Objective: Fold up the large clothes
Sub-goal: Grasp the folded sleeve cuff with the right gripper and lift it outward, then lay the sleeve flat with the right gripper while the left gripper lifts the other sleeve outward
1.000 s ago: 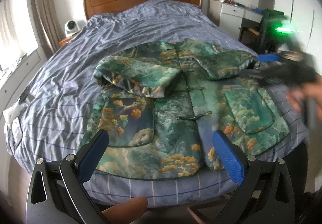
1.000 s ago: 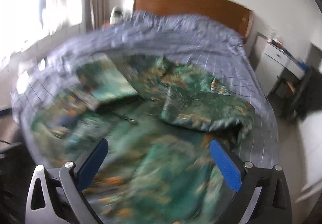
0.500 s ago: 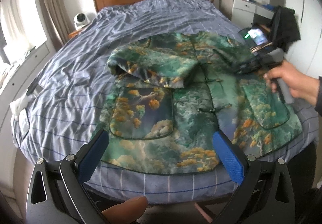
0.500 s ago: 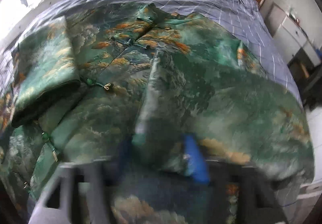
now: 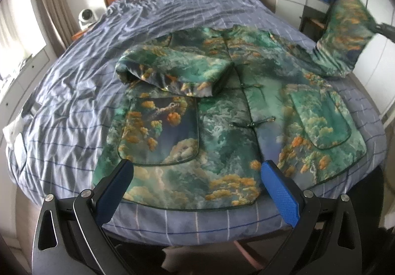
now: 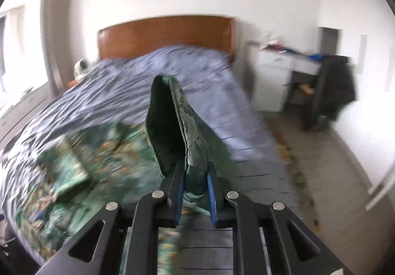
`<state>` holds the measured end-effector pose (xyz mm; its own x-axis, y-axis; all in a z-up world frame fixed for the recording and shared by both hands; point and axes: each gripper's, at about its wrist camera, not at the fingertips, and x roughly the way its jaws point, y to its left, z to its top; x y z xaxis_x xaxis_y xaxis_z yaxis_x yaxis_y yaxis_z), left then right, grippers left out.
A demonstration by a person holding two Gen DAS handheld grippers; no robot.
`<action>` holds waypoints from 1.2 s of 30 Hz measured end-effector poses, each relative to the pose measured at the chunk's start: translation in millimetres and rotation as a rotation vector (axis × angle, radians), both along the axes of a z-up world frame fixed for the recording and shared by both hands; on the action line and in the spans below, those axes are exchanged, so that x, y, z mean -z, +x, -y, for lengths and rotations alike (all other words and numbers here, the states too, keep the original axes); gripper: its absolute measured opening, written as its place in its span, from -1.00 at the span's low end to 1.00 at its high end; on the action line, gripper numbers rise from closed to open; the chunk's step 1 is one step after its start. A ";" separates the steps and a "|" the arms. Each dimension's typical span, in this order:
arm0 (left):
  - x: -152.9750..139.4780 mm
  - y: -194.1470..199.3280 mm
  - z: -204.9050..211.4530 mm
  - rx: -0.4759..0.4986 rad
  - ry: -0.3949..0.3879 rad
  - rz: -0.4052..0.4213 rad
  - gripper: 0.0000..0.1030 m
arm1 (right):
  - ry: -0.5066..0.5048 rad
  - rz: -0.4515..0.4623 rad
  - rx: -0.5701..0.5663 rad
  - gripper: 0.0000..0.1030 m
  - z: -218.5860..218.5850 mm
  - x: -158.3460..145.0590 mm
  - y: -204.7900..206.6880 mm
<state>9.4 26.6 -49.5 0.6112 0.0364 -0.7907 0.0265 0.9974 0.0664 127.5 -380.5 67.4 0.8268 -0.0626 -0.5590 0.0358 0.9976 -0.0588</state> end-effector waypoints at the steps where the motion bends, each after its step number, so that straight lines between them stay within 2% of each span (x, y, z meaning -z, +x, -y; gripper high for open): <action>1: -0.4 0.5 0.3 0.001 0.013 0.002 0.99 | -0.001 0.006 0.032 -0.68 13.5 -3.0 -4.4; 5: -3.8 5.9 -4.4 0.005 0.022 0.001 0.99 | 0.031 -0.035 0.180 -0.68 74.0 10.9 -15.7; 8: -8.9 12.3 -11.7 -0.008 0.027 0.013 0.99 | 0.028 -0.101 0.302 -0.67 120.3 48.6 -18.9; 11: -9.3 22.0 -16.6 -0.007 0.063 0.004 0.99 | 0.084 -0.162 0.441 -0.67 160.1 88.8 -31.7; 13: -8.3 29.2 -19.5 0.008 0.095 -0.003 0.99 | 0.076 -0.202 0.521 -0.43 179.8 112.0 -43.7; 15: -6.6 37.3 -21.8 0.030 0.114 -0.017 0.99 | 0.085 -0.235 0.571 -0.28 190.4 129.1 -58.0; 17: -5.1 46.5 -25.0 0.063 0.105 -0.036 0.99 | 0.122 -0.226 0.551 -0.19 181.9 137.0 -74.9; 20: -5.9 67.0 -25.8 0.117 0.116 -0.039 0.99 | 0.088 -0.192 0.497 -0.05 146.5 136.7 -95.5; 22: -5.5 90.6 -19.2 0.200 0.112 -0.068 0.99 | 0.077 -0.174 0.446 0.06 119.1 135.2 -104.9; 25: 1.2 128.4 6.2 0.376 0.111 -0.126 0.99 | 0.069 -0.160 0.356 0.06 78.4 130.3 -110.5; 28: 23.9 160.1 31.1 0.476 0.196 -0.145 0.99 | 0.079 -0.138 0.270 0.06 39.2 121.8 -109.4; 30: 50.2 187.5 38.8 0.503 0.236 -0.198 0.99 | 0.091 -0.127 0.228 0.06 19.3 117.6 -108.9; 33: 80.5 216.2 31.8 0.491 0.221 -0.276 0.97 | 0.109 -0.105 0.161 0.06 -13.5 113.0 -113.1; 34: 88.1 221.4 26.8 0.481 0.207 -0.293 0.88 | 0.113 -0.097 0.139 0.06 -23.4 111.4 -115.5; 35: 94.2 225.0 21.7 0.479 0.189 -0.310 0.63 | 0.116 -0.092 0.127 0.06 -29.5 110.1 -119.3; 36: 99.0 226.9 15.6 0.478 0.163 -0.325 0.55 | 0.120 -0.088 0.113 0.06 -37.2 109.3 -121.7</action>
<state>236.3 11.0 -148.4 0.3171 -0.0463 -0.9473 0.5146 0.8474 0.1308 5.8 -343.3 -41.9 0.7657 -0.0812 -0.6380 0.1483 0.9876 0.0523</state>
